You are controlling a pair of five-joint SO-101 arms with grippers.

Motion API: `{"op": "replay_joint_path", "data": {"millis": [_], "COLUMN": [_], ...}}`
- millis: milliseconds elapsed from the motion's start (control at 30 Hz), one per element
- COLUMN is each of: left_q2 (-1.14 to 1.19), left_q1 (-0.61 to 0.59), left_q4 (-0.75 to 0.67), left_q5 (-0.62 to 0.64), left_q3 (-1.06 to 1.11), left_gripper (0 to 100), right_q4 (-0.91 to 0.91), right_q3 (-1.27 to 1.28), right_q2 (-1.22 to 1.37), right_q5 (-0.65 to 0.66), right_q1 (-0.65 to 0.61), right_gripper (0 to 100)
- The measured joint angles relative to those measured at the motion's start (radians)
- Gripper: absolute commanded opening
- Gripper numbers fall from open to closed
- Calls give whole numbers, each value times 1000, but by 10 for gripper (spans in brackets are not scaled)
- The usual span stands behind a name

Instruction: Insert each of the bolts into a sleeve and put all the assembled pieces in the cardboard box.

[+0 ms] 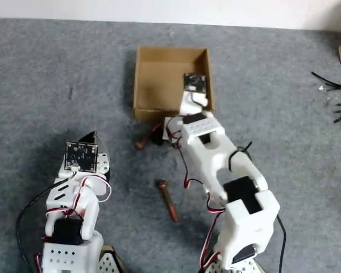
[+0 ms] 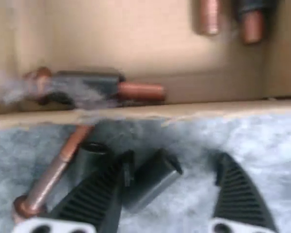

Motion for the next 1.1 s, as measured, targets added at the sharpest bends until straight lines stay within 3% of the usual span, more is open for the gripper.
{"op": "replay_joint_path", "data": {"millis": [1100], "left_q2": [0], "left_q1": [0], "left_q4": [0], "left_q5": [0], "left_q3": [0], "left_gripper": [11], "right_q4": [140], "right_q3": [-18], "right_q2": [-25], "right_q5": [0], "right_q1": [-20], "right_gripper": [135]}}
